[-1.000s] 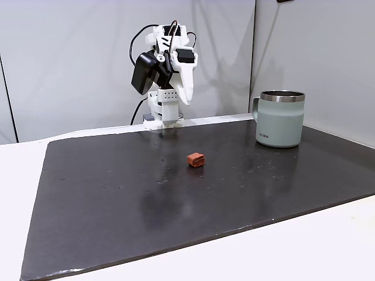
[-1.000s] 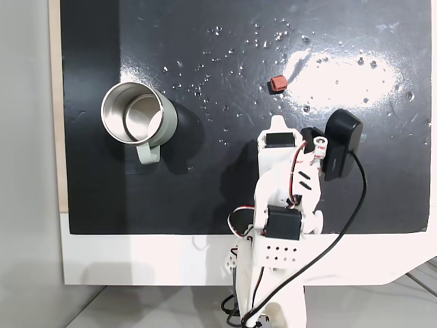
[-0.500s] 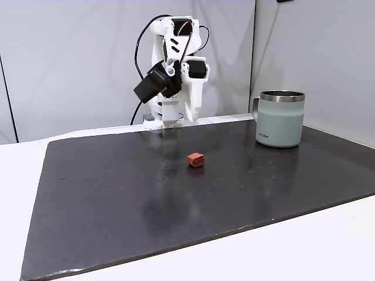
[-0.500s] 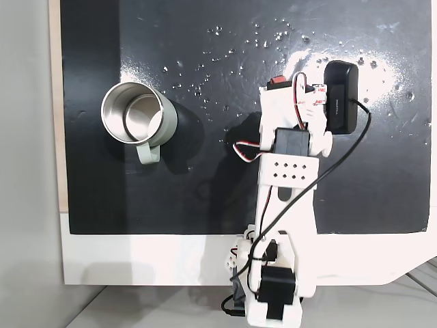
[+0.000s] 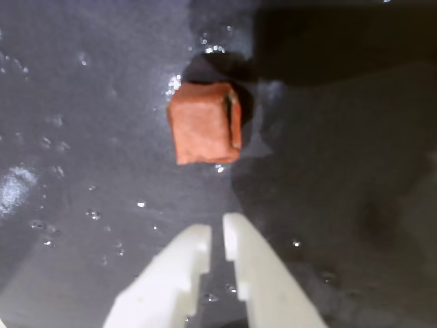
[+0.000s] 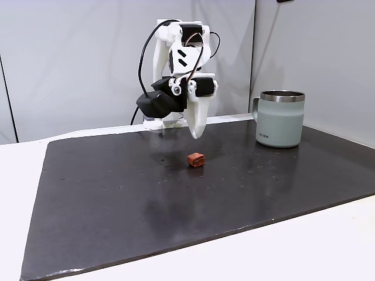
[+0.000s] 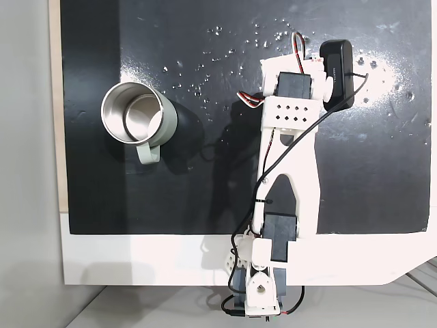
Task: Grasp a cube and put it in the cup.
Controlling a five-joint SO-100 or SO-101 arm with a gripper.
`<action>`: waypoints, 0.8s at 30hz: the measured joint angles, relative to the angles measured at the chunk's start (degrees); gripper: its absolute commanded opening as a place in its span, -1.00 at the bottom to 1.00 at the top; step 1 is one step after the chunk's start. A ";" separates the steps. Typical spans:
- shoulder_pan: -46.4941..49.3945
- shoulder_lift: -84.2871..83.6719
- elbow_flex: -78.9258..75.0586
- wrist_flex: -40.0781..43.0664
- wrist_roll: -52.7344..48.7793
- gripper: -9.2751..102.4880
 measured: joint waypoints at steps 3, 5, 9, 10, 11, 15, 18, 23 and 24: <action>0.18 -0.97 -1.67 0.44 0.00 -0.83; 0.35 -1.76 -2.20 0.44 0.00 -0.77; 1.05 -3.60 -3.16 1.23 -0.18 -0.54; 1.14 -4.13 -3.52 1.67 -0.44 -0.48; 1.32 -4.57 -3.69 1.93 -0.53 -0.44; 1.67 -5.80 -3.69 2.81 -0.70 -0.35; 2.02 -6.24 -3.69 3.16 -0.70 -0.32; 2.02 -6.68 -3.69 3.16 -1.14 -0.33; 2.02 -7.12 -3.69 3.16 -1.23 -0.33</action>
